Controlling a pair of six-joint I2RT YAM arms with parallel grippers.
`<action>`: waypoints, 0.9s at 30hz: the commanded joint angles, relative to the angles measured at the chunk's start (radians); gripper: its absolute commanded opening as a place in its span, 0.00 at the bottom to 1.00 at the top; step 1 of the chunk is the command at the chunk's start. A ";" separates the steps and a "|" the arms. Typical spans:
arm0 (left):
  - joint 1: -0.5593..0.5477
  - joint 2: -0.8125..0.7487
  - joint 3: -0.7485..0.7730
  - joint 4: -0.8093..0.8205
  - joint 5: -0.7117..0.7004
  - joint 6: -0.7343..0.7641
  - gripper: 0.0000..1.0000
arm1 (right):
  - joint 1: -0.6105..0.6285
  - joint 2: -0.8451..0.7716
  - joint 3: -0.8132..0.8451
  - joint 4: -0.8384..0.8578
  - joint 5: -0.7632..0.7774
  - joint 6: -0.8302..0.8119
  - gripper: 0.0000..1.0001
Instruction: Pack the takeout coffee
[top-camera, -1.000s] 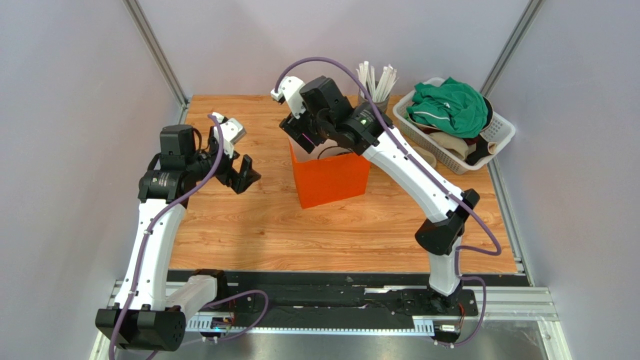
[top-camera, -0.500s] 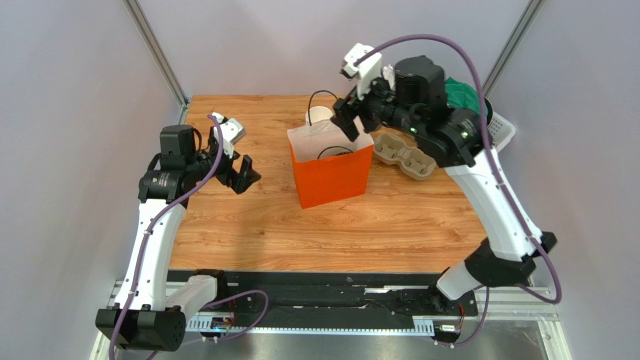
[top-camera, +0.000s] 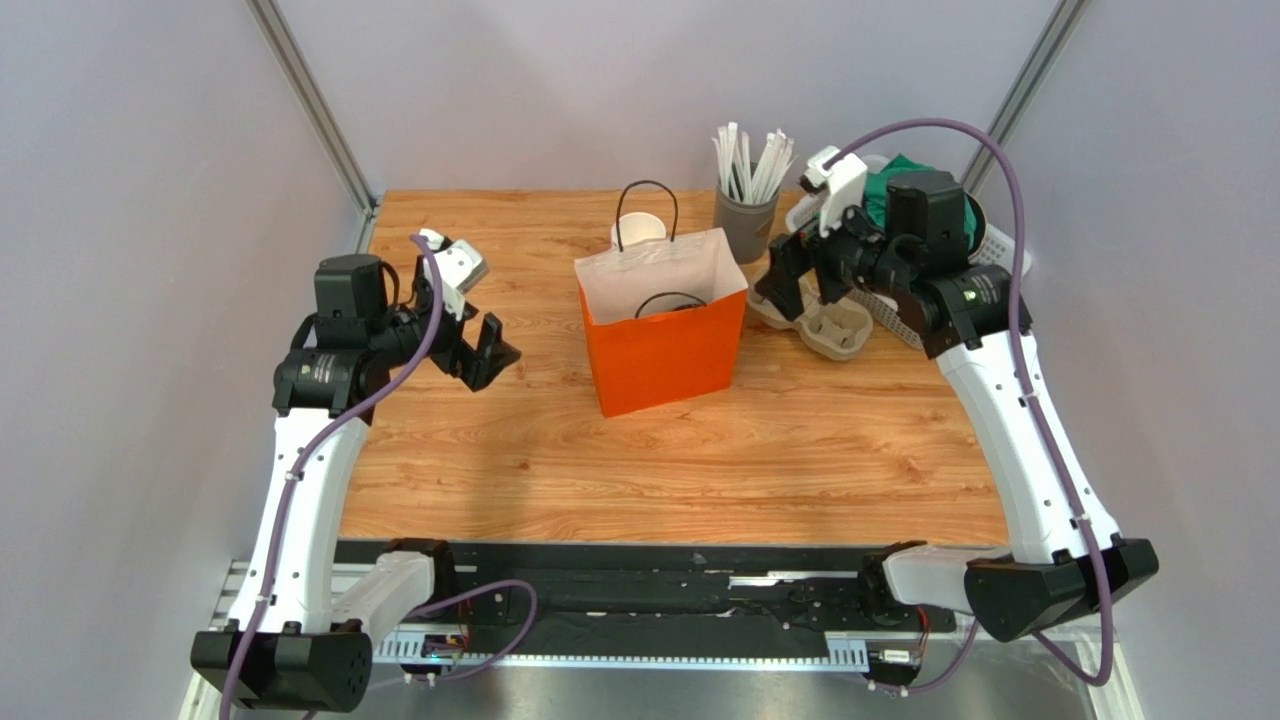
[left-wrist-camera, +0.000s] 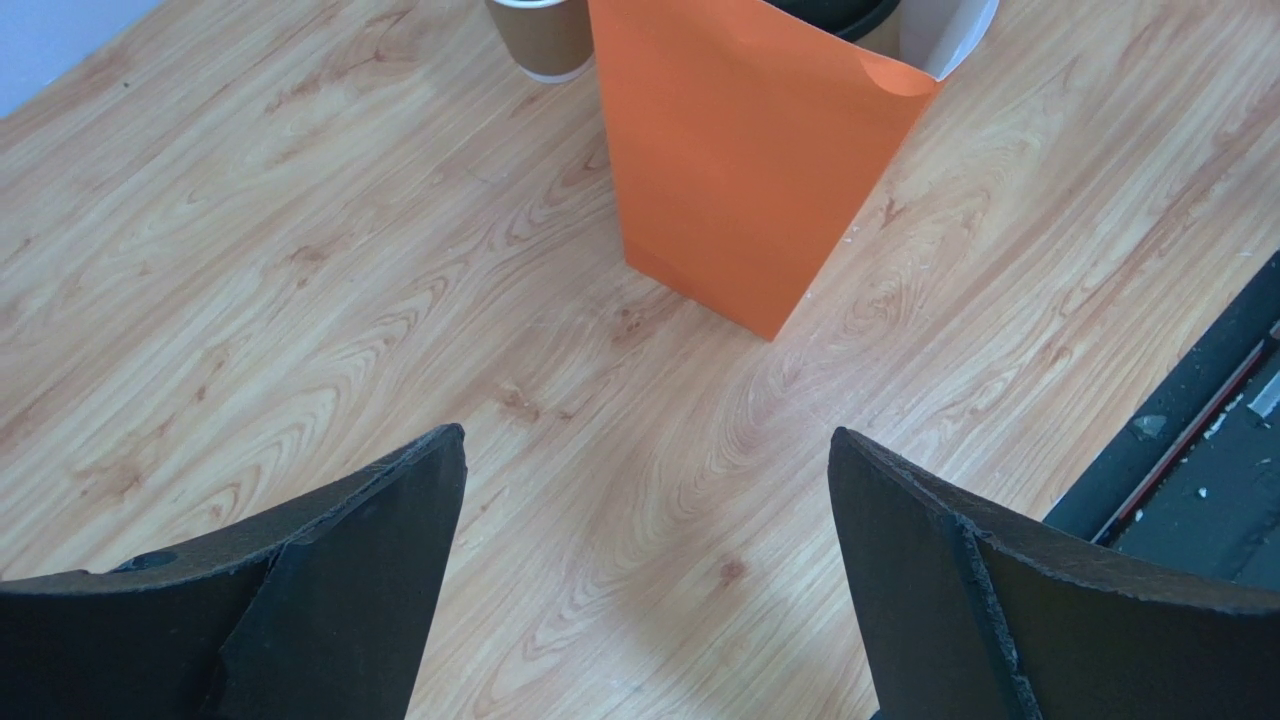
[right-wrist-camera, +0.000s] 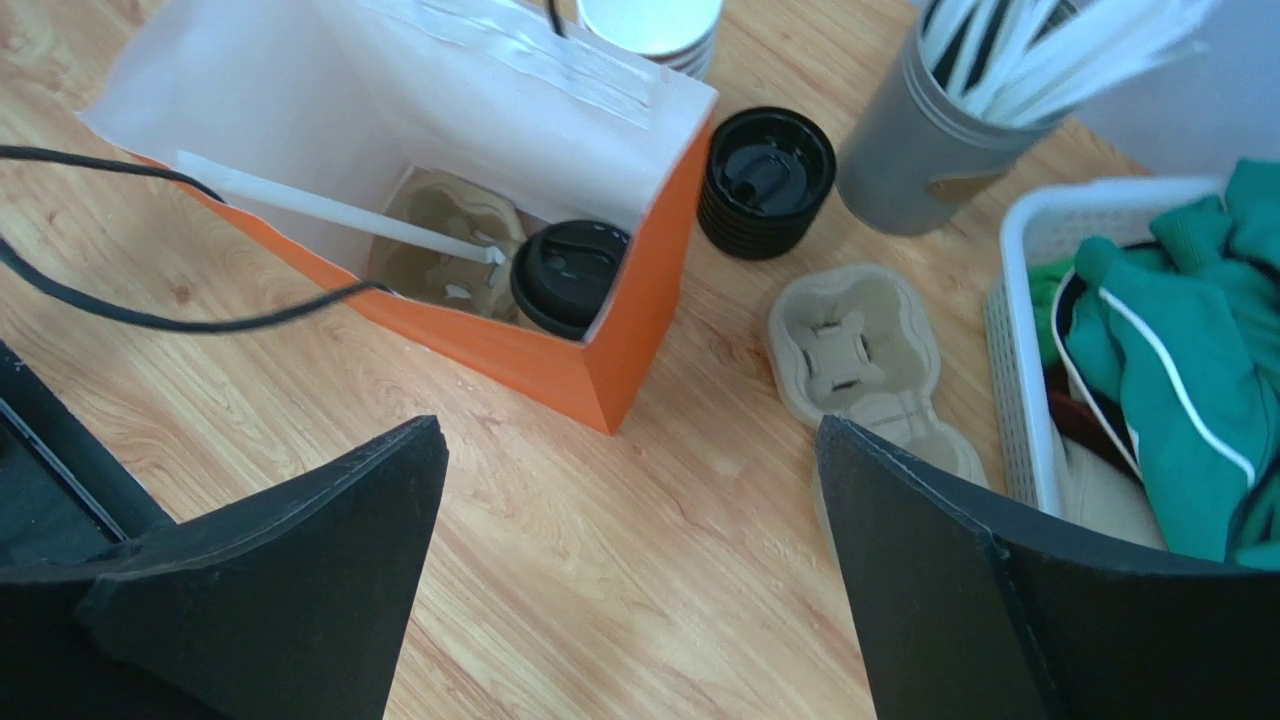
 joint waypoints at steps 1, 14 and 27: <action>0.007 -0.031 -0.006 0.036 0.021 -0.012 0.99 | -0.088 -0.118 -0.048 0.110 -0.102 0.036 0.99; 0.007 -0.064 0.141 0.000 -0.135 -0.001 0.99 | -0.096 -0.264 -0.074 0.158 0.319 0.004 0.99; 0.007 -0.056 0.403 0.061 -0.500 -0.156 0.99 | -0.094 -0.272 0.165 0.087 0.634 0.076 0.99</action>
